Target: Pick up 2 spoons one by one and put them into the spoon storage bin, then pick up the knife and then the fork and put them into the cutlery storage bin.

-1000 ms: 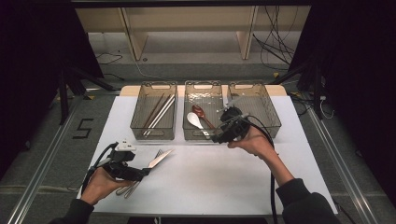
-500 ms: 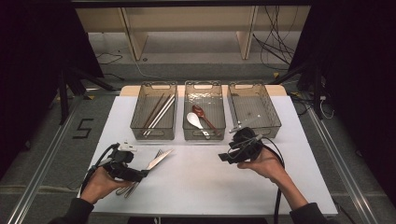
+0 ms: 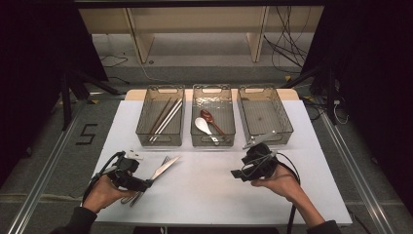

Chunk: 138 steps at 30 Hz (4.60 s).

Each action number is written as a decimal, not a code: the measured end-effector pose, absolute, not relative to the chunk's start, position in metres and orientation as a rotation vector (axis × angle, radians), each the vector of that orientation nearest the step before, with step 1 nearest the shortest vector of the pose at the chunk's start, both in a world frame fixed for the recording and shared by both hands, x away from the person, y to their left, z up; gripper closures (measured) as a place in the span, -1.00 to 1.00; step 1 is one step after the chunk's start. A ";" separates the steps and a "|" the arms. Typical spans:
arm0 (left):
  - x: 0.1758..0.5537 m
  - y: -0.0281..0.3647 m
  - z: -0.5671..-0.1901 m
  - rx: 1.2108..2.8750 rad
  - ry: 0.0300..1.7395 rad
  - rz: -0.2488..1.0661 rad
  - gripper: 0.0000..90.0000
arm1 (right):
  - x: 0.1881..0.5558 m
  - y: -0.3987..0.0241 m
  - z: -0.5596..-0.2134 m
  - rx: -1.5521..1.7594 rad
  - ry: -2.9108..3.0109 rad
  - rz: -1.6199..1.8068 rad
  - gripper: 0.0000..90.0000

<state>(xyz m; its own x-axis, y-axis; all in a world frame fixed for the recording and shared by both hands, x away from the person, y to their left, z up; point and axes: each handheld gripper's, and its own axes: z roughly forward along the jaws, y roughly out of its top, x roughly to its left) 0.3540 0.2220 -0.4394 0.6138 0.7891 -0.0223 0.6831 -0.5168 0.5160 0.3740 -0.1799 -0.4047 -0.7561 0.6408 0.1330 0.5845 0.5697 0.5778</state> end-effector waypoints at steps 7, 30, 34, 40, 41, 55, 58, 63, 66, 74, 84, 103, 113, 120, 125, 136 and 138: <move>0.356 0.225 -0.440 2.388 1.168 0.288 -0.59 | 0.366 -0.185 -0.407 1.071 2.702 0.947 -0.21; 0.357 0.230 -0.444 2.466 1.160 0.265 -0.32 | 0.346 -0.192 -0.415 1.068 2.736 0.912 -0.22; 0.357 0.229 -0.445 2.499 1.151 0.249 -0.25 | 0.344 -0.192 -0.415 1.074 2.738 0.913 -0.23; 0.358 0.230 -0.447 2.548 1.140 0.229 -0.14 | 0.342 -0.192 -0.417 1.059 2.743 0.914 -0.23; 0.358 0.229 -0.447 2.556 1.139 0.235 -0.11 | 0.342 -0.192 -0.417 1.058 2.744 0.913 -0.23; 0.358 0.231 -0.452 2.621 1.108 0.203 0.16 | 0.340 -0.193 -0.418 1.057 2.756 0.920 -0.23; 0.357 0.230 -0.454 2.656 1.101 0.198 0.22 | 0.340 -0.193 -0.418 1.056 2.757 0.921 -0.23; 0.358 0.229 -0.457 2.684 1.079 0.166 0.33 | 0.340 -0.193 -0.418 1.057 2.759 0.917 -0.23; 0.359 0.229 -0.458 2.691 1.079 0.143 0.39 | 0.340 -0.193 -0.419 1.050 2.764 0.914 -0.23; 0.362 0.229 -0.462 2.711 1.086 0.130 0.56 | 0.341 -0.194 -0.419 1.059 2.763 0.916 -0.23; 0.363 0.226 -0.463 2.729 1.079 0.126 0.68 | 0.341 -0.193 -0.418 1.053 2.765 0.917 -0.23; 0.366 0.221 -0.463 2.715 1.052 0.140 0.73 | 0.340 -0.192 -0.417 1.048 2.773 0.921 -0.21; 0.365 0.223 -0.462 2.676 1.048 0.134 0.74 | 0.340 -0.192 -0.417 1.058 2.772 0.921 -0.21; 0.364 0.221 -0.454 2.658 1.026 0.129 0.75 | 0.340 -0.192 -0.417 1.047 2.766 0.927 -0.21; 0.361 0.214 -0.449 2.656 0.994 0.104 0.75 | 0.339 -0.191 -0.416 1.038 2.769 0.939 -0.21; 0.354 0.196 -0.443 2.632 0.928 0.087 0.75 | 0.339 -0.188 -0.416 1.034 2.778 0.945 -0.21; 0.352 0.190 -0.441 2.633 0.904 0.082 0.75 | 0.339 -0.187 -0.417 1.020 2.778 0.952 -0.21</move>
<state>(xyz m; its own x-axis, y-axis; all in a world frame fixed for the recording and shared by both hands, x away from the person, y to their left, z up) 0.3517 0.1902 -0.4406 0.7941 0.6048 -0.0594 0.5843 -0.7331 0.3481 0.3389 -0.1871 -0.4165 -0.7844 0.5961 0.1714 0.5759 0.5973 0.5581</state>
